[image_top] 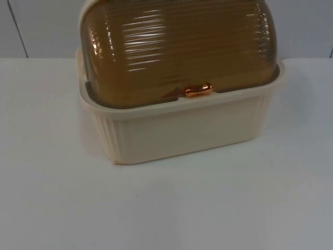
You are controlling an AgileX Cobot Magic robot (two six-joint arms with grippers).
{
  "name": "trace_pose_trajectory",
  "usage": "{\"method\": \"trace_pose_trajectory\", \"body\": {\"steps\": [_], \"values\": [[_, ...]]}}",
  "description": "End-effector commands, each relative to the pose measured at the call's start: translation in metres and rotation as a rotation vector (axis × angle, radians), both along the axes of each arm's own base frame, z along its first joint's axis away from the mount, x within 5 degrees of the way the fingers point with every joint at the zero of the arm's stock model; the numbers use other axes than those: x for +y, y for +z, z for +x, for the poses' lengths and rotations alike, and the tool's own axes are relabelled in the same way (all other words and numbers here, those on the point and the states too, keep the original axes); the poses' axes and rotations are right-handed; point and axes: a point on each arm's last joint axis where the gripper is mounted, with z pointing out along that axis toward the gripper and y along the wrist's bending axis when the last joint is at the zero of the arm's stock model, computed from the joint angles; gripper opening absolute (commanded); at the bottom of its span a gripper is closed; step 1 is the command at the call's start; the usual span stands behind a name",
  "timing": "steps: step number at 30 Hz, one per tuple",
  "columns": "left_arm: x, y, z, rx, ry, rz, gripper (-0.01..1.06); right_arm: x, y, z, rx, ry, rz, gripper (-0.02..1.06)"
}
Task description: Open the box lid with the left hand, place the block into the box with the right hand, then close the box lid with the left hand.
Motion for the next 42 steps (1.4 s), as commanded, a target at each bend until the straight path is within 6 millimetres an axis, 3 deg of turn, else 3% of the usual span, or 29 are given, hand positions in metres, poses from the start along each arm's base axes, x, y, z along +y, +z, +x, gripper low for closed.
{"method": "trace_pose_trajectory", "body": {"steps": [1,12,25,31,42], "values": [[-0.001,-0.012,0.002,0.123,-0.018,0.002,1.01,0.000,-0.012,0.009,0.093,0.005,0.016,1.05],[0.004,-0.041,0.008,0.394,0.041,-0.075,1.01,0.002,-0.057,0.044,0.344,-0.004,0.124,1.05],[0.004,-0.114,0.050,0.678,0.067,-0.072,1.01,0.003,-0.099,0.071,0.501,-0.021,0.114,1.05],[0.005,-0.113,0.050,0.674,0.075,-0.071,1.01,0.004,-0.117,0.082,0.553,-0.024,0.111,1.05],[0.005,-0.113,0.050,0.674,0.077,-0.069,1.01,0.004,-0.117,0.082,0.554,-0.024,0.111,1.05]]}}
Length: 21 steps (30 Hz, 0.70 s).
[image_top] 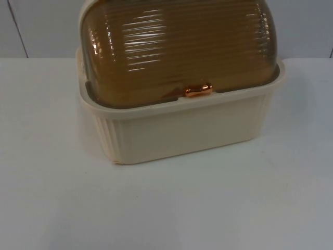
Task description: Open the box lid with the left hand, place the block into the box with the right hand, then close the box lid with the left hand.
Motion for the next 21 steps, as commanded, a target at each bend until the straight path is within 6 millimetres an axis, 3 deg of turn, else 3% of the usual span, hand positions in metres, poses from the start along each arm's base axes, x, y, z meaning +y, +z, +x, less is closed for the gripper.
{"method": "trace_pose_trajectory", "body": {"steps": [1,21], "values": [[0.0006,-0.0005,0.0007,-0.008,0.004,0.001,1.01,0.0000,0.0011,0.0003,-0.016,0.002,0.005,1.05],[0.0006,-0.0005,0.0007,-0.008,0.005,-0.001,1.01,0.0000,0.0012,0.0003,-0.017,0.001,0.008,1.05]]}}
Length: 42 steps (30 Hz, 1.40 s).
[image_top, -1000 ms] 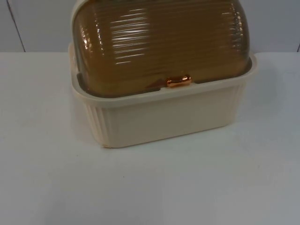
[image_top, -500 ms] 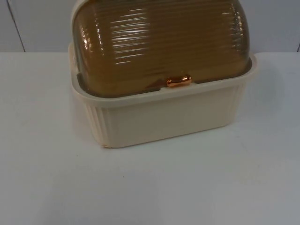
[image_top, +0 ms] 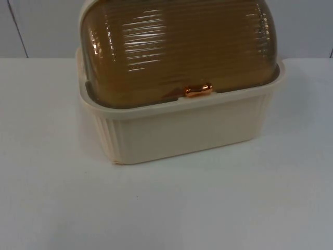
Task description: Open the box lid with the left hand, place the block into the box with the right hand, then close the box lid with the left hand.
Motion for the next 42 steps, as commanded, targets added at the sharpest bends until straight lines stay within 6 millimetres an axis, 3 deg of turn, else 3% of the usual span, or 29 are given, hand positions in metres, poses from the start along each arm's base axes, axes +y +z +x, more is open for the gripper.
{"method": "trace_pose_trajectory", "body": {"steps": [1,42], "values": [[0.0004,-0.0005,0.0007,-0.008,0.003,-0.001,1.01,0.0000,0.0010,0.0002,-0.015,0.002,0.005,1.05],[0.0025,-0.0005,0.0008,-0.009,0.019,0.018,1.01,0.0008,0.0010,0.0002,-0.014,0.004,0.020,1.05]]}}
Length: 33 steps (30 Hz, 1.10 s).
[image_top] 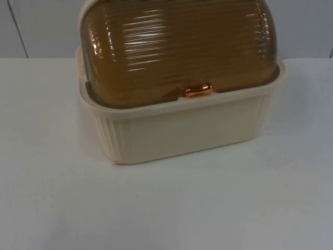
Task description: Open the box lid with the left hand, place the block into the box with the right hand, then close the box lid with the left hand.
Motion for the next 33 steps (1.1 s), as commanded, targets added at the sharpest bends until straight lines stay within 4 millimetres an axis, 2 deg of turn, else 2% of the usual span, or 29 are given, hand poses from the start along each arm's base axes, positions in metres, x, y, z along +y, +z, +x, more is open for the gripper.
{"method": "trace_pose_trajectory", "body": {"steps": [1,33], "values": [[0.0004,-0.0006,0.0006,-0.007,0.002,-0.001,1.01,0.0002,0.0009,0.0002,-0.013,0.002,0.010,1.05],[0.0001,-0.0006,0.0006,-0.007,0.000,-0.004,1.01,0.0002,0.0009,0.0002,-0.013,0.001,0.014,1.05]]}}
